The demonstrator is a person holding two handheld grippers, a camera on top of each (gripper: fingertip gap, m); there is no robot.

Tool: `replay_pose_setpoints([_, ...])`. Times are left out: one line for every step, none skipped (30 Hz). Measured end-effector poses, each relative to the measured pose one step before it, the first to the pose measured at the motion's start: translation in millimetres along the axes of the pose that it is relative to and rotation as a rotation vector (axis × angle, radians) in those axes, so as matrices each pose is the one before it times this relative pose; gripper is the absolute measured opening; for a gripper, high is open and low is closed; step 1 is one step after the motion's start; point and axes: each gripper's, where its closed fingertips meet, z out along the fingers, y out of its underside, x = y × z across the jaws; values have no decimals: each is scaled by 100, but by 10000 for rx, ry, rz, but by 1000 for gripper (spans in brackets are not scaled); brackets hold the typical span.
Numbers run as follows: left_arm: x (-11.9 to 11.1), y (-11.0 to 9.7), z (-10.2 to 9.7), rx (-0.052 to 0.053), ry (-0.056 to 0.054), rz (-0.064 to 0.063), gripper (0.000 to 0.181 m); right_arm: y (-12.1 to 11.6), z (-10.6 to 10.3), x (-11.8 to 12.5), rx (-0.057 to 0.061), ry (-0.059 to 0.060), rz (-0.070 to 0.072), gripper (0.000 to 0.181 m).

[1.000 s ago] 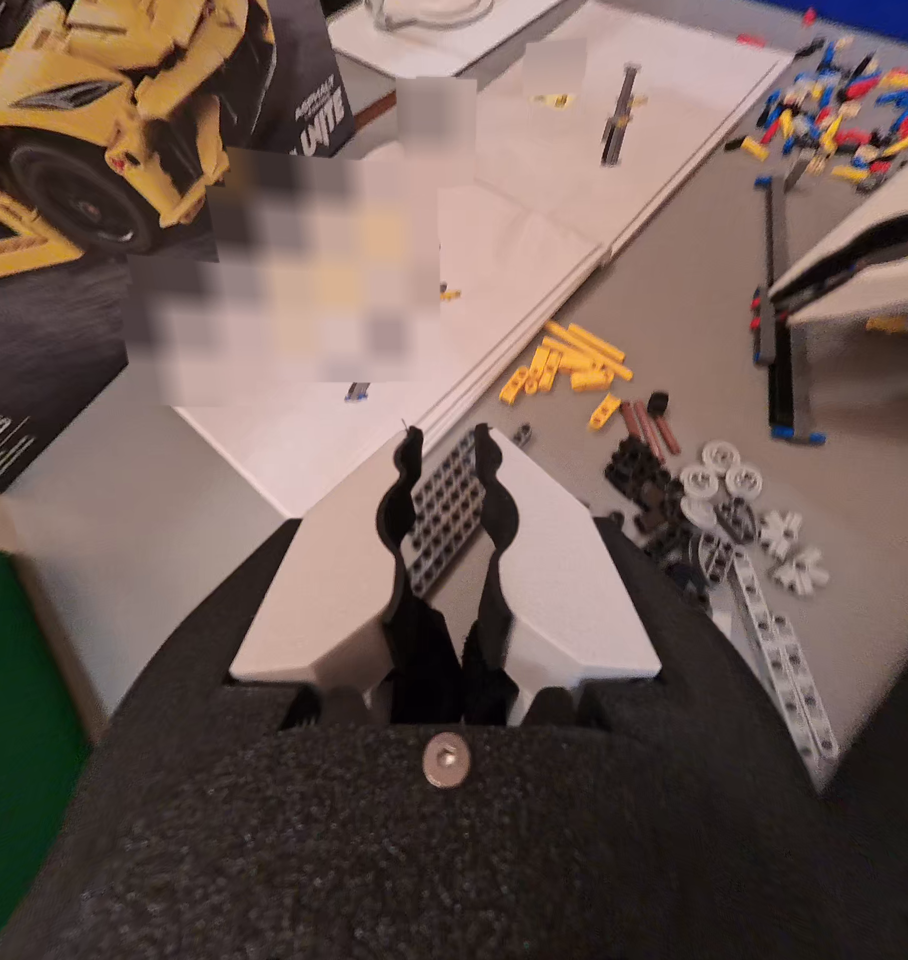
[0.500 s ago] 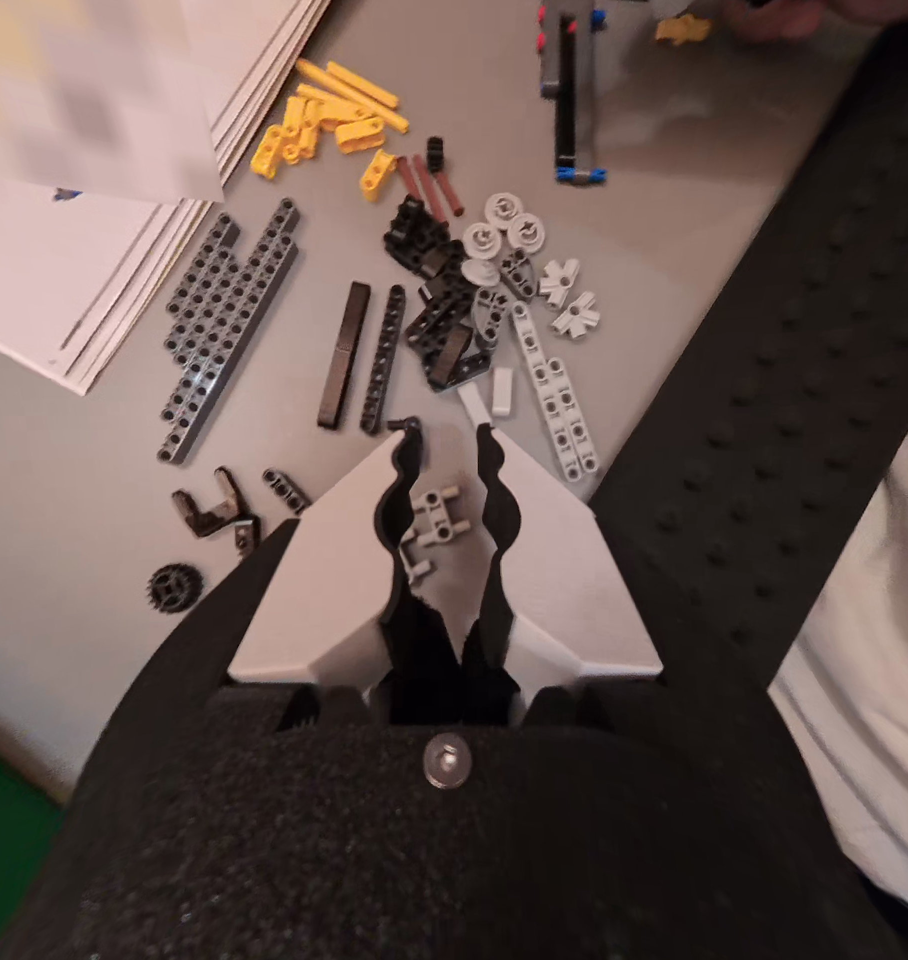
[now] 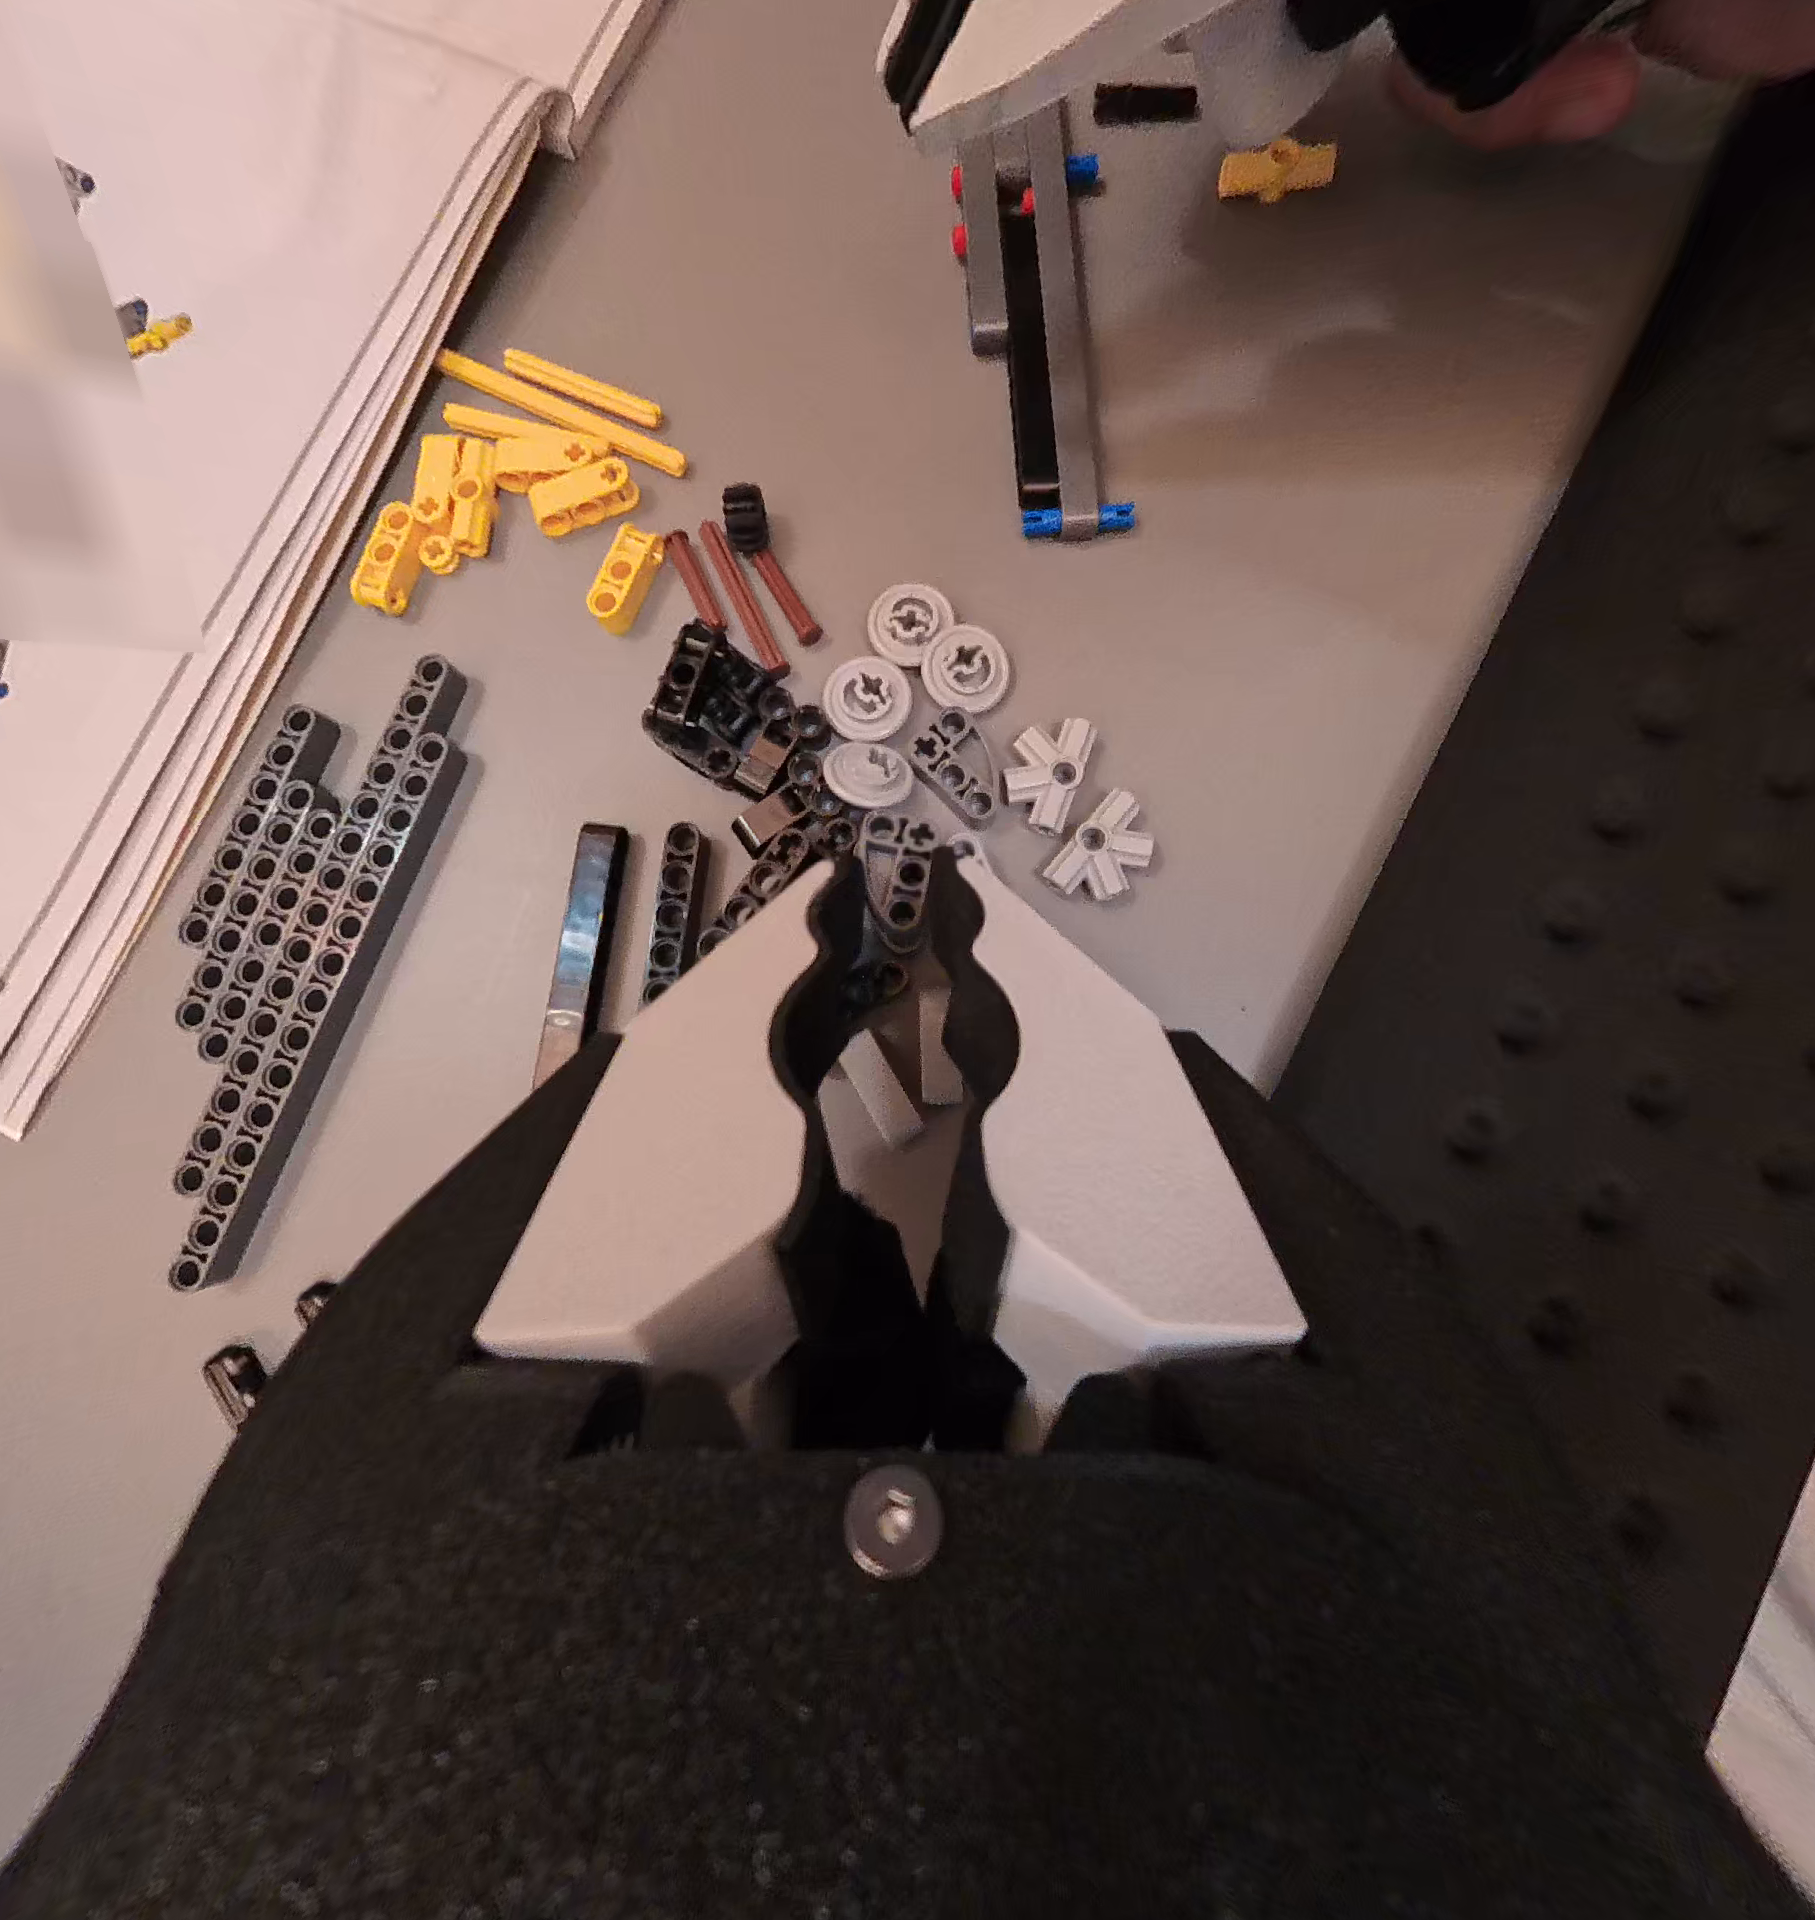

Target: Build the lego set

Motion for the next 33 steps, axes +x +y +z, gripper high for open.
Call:
replay_pose_setpoints([46, -69, -12, 35, 23, 7, 10, 6, -44, 47, 7, -2, 38, 9])
replay_pose_setpoints([31, 111, 18, -64, 38, -55, 11, 16, -33, 41, -5, 2, 20, 9])
replay_pose_setpoints([-36, 72, 2, -18, 7, -46, 11, 7, -16, 45, -3, 10, 10, 9])
replay_pose_setpoints([-78, -29, -89, 43, -40, -16, 6, -53, -34, 16, 21, 8, 0, 9])
replay_pose_setpoints([-88, -126, -161, 85, -56, 21, 3, -68, -57, 56, 35, 28, -22, 9])
replay_pose_setpoints([-13, -250, -225, 128, -27, 41, 3, -38, -93, 170, 30, 88, -37, 9])
replay_pose_setpoints([7, -389, -267, 156, -18, 21, 3, -15, -151, 282, 26, 115, -4, 9])
replay_pose_setpoints([30, -394, -234, 131, 15, -9, 4, -19, -180, 283, 37, 85, 53, 9])
replay_pose_setpoints([30, -175, -141, -14, 33, -20, 5, -8, -209, 284, 42, 58, 117, 9])
replay_pose_setpoints([-45, 46, -56, -135, -20, 9, 7, -20, -203, 230, 45, 20, 153, 9])
replay_pose_setpoints([-63, 95, 2, -134, -64, 52, 11, -64, -194, 188, 70, 16, 142, 9])
replay_pose_setpoints([128, 91, 10, -105, 29, 68, 13, -97, -174, 165, 84, 30, 103, 9])
replay_pose_setpoints([268, 100, 50, -100, 107, 67, 15, -83, -109, 105, 63, 25, 68, 9])
replay_pose_setpoints([268, 92, 73, -83, 84, 62, 16, -30, -35, 23, 21, -17, 45, 9])
replay_pose_setpoints([291, 84, 102, -77, 92, 73, 17, -9, 13, -56, -9, -45, 14, 9])
replay_pose_setpoints([335, 86, 146, -95, 123, 92, 16, 1, 40, -88, -16, -25, -35, 9])
replay_pose_setpoints([124, 35, 172, -87, -7, 93, 17, 26, 41, -89, -23, -4, -80, 9])
replay_pose_setpoints([-23, -46, 182, -50, -82, 65, 15, 107, 66, -93, -64, 5, -90, 9])
replay_pose_setpoints([275, -45, 195, -56, 138, 31, 14, 133, 79, -89, -76, -1, -83, 9])
replay_pose_setpoints([396, -22, 202, -62, 232, -14, 14, 89, 64, -101, -53, -11, -69, 9])
replay_pose_setpoints([132, -14, 238, -60, 80, -50, 15, 56, 31, -69, -34, 0, -56, 9])
replay_pose_setpoints([23, 72, 242, -83, 10, -44, 16, 19, 14, -30, -17, 11, -43, 9])
replay_pose_setpoints([-5, 136, 207, -96, 5, -44, 16, 18, -4, -29, -11, -4, -24, 9])
replay_pose_setpoints([-99, 144, 182, -83, -50, -55, 16, -16, -13, -40, 0, -19, -1, 9])
replay_pose_setpoints([-99, 96, 141, -41, -40, -53, 15, -11, -10, -2, 12, -12, 15, 9])
replay_pose_setpoints([69, 127, 92, -39, 71, -46, 9, 17, -15, 26, -3, -4, 24, 9])
replay_pose_setpoints([16, -6, 5, 36, 30, -41, 7, 39, -14, 14, -15, -18, 33, 9])
replay_pose_setpoints([-151, -72, -79, 58, -83, -22, 7, -10, -28, -6, 6, -26, 32, 9])
replay_pose_setpoints([-61, -23, -141, 27, -15, -9, 7, -84, -58, 1, 47, -10, 25, 9])
replay_pose_setpoints([105, -45, -178, 31, 100, -29, 7, -85, -61, 35, 48, 5, 19, 9])
replay_pose_setpoints([51, -133, -227, 72, 62, -47, 7, -41, -50, 34, 23, 3, 15, 9])
replay_pose_setpoints([-100, -251, -269, 117, -44, -52, 7, -44, -54, 47, 18, 15, 7, 9])
replay_pose_setpoints([-76, -419, -330, 179, -57, -39, 7, -82, -83, 77, 34, 33, -5, 9])
